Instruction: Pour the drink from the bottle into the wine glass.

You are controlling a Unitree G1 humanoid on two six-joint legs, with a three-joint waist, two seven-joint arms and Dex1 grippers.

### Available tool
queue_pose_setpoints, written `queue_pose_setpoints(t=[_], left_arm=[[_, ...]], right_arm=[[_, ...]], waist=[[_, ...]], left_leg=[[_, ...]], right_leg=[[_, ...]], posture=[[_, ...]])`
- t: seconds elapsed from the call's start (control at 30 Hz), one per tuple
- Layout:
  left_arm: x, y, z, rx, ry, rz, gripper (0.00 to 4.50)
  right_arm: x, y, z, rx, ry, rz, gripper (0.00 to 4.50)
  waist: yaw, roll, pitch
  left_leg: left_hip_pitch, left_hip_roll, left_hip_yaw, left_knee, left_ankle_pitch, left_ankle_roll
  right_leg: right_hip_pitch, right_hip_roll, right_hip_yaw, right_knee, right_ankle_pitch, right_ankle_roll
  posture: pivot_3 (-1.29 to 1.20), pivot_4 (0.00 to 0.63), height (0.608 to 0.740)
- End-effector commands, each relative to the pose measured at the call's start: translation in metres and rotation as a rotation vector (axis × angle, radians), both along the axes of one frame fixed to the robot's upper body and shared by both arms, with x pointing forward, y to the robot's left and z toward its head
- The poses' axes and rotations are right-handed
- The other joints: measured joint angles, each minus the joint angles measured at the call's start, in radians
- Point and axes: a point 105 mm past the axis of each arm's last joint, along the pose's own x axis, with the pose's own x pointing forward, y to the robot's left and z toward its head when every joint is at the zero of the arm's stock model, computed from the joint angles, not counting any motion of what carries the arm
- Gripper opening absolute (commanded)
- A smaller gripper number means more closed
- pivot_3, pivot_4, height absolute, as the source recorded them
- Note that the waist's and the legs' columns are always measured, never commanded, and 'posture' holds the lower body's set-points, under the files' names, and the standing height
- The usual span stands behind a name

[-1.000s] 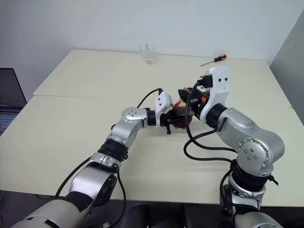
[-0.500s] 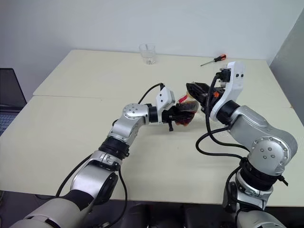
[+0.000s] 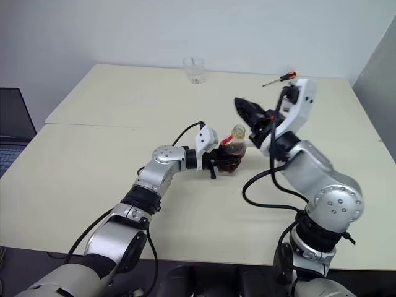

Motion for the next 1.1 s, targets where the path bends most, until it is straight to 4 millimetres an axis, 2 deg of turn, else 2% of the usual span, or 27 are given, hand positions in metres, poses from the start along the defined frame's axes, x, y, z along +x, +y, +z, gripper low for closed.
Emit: queue_pose_setpoints(t=[0.03,0.13,0.17,0.23,0.3,0.37,0.47,0.53,0.7,0.93,1.03,1.1], left_arm=[[0.0,-0.004,0.023,-0.049,-0.07,-0.008,0.67],[0.002,0.0,0.025,-0.053,-0.078,0.01,0.67],[0.003,0.0,0.025,-0.054,-0.079,0.013,0.67],[0.004,0.002,0.026,-0.059,-0.082,0.024,0.67],[0.005,0.003,0.027,-0.062,-0.082,0.028,0.67],[0.005,0.003,0.027,-0.064,-0.082,0.027,0.67],[0.005,0.001,0.028,-0.066,-0.083,0.023,0.67],[0.005,0.0,0.029,-0.068,-0.083,0.019,0.67],[0.005,-0.002,0.032,-0.071,-0.088,0.015,0.67],[0.005,0.0,0.032,-0.072,-0.089,0.018,0.67],[0.005,0.001,0.031,-0.073,-0.087,0.02,0.67],[0.006,0.001,0.03,-0.073,-0.085,0.022,0.67]], right_arm=[[0.007,-0.026,0.006,-0.005,-0.03,-0.131,1.1],[0.025,-0.094,-0.015,-0.157,0.049,-0.452,1.1],[0.026,-0.105,-0.019,-0.186,0.061,-0.498,1.1],[0.026,-0.148,-0.033,-0.227,0.12,-0.67,1.09],[0.016,-0.194,-0.068,-0.431,0.234,-0.854,1.09],[0.008,-0.214,-0.094,-0.574,0.314,-0.916,1.09],[0.001,-0.225,-0.126,-0.617,0.388,-0.926,1.09],[0.0,-0.223,-0.145,-0.645,0.423,-0.894,1.09],[0.002,-0.216,-0.154,-0.643,0.414,-0.863,1.09],[0.001,-0.214,-0.143,-0.667,0.383,-0.844,3.45],[-0.001,-0.212,-0.131,-0.686,0.35,-0.832,4.49],[-0.002,-0.209,-0.119,-0.697,0.316,-0.822,4.5]], waist=[[0.001,0.0,0.0],[0.008,0.0,0.0],[0.009,-0.001,0.0],[0.006,0.0,0.0],[0.007,0.0,0.0],[0.008,0.0,0.0],[-0.002,0.0,-0.001],[-0.007,0.0,-0.001],[-0.009,0.001,-0.001],[-0.001,0.001,-0.001],[0.0,0.001,-0.001],[0.001,0.001,-0.001]], left_leg=[[0.0,0.0,0.0,0.0,0.0,0.0],[0.0,0.0,0.0,0.0,0.0,0.0],[0.0,-0.001,0.0,0.0,0.0,0.0],[0.0,-0.001,0.001,0.0,0.0,0.0],[0.0,-0.001,0.001,-0.001,0.0,0.0],[0.0,-0.001,0.001,-0.002,0.0,0.0],[0.0,-0.001,0.002,-0.002,0.0,0.0],[0.002,-0.003,-0.001,-0.002,0.0,0.0],[0.003,-0.005,-0.005,-0.001,0.0,0.0],[0.003,-0.011,-0.012,0.0,0.0,0.0],[0.002,-0.011,-0.013,-0.001,0.0,0.0],[0.002,-0.011,-0.013,-0.001,0.0,0.0]], right_leg=[[0.0,0.0,0.0,0.0,0.0,0.0],[0.001,-0.001,-0.001,-0.002,0.0,0.0],[0.003,-0.002,-0.002,-0.003,0.0,0.0],[0.002,-0.002,0.0,-0.004,0.0,0.0],[0.002,-0.001,0.0,-0.005,0.0,0.0],[0.002,-0.001,0.0,-0.008,0.0,0.0],[0.002,0.0,0.003,-0.008,0.0,0.001],[0.002,0.001,0.004,-0.007,0.0,0.001],[0.002,0.001,0.004,-0.002,0.0,0.001],[0.003,-0.001,0.003,0.0,0.0,0.002],[0.003,-0.001,0.003,0.0,0.0,0.002],[0.003,-0.001,0.003,-0.001,0.0,0.002]], posture=[[0.0,0.15,0.74],[0.0,0.15,0.74],[0.0,0.15,0.74],[0.0,0.15,0.74],[0.0,0.15,0.74],[0.0,0.15,0.74],[0.0,0.15,0.74],[0.0,0.15,0.74],[0.0,0.15,0.74],[0.0,0.15,0.74],[0.0,0.15,0.74],[0.0,0.15,0.74]])
